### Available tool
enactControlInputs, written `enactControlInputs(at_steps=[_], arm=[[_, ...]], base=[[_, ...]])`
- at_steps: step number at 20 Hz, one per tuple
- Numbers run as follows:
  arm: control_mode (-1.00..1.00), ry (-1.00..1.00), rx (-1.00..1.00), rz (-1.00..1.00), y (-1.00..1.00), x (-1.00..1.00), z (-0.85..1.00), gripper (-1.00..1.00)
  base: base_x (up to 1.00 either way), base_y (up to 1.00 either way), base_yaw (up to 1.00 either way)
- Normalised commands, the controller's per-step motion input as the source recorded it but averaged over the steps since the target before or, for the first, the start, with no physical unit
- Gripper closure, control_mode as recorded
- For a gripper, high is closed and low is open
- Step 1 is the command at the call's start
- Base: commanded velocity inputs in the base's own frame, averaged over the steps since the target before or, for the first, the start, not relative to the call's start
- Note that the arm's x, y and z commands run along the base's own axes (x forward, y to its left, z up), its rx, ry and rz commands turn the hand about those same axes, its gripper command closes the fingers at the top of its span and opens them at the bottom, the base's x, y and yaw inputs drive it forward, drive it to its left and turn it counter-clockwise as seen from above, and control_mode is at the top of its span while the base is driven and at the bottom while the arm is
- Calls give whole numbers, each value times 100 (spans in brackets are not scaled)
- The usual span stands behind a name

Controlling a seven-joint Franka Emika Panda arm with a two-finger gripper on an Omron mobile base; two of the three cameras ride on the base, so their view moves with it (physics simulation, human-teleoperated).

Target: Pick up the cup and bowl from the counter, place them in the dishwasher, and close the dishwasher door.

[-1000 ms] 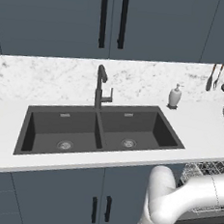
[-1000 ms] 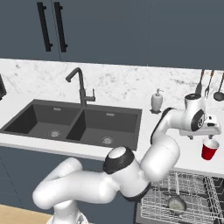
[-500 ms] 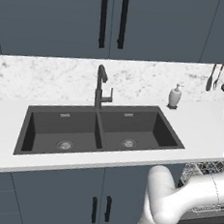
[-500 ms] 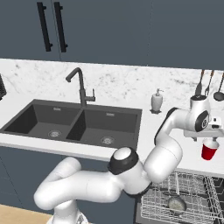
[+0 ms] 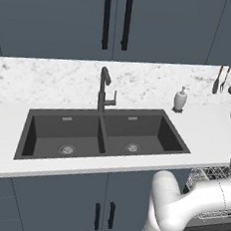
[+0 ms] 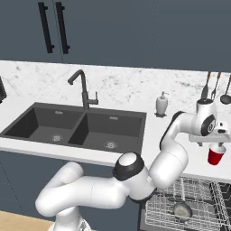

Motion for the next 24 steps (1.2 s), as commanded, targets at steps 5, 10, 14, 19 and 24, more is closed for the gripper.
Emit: enactControlInputs(at_steps=[5,10,14,19,24], arm=[[-100,0,0,0,1,0,-21,-100],[-100,0,0,0,0,0,-25,-100],[-100,0,0,0,0,0,-26,-100],[-100,0,0,1,0,4,-12,-100],[-100,1,0,6,0,11,-12,-100]], base=[[0,0,0],[0,0,0],[0,0,0],[0,0,0],[0,0,0]])
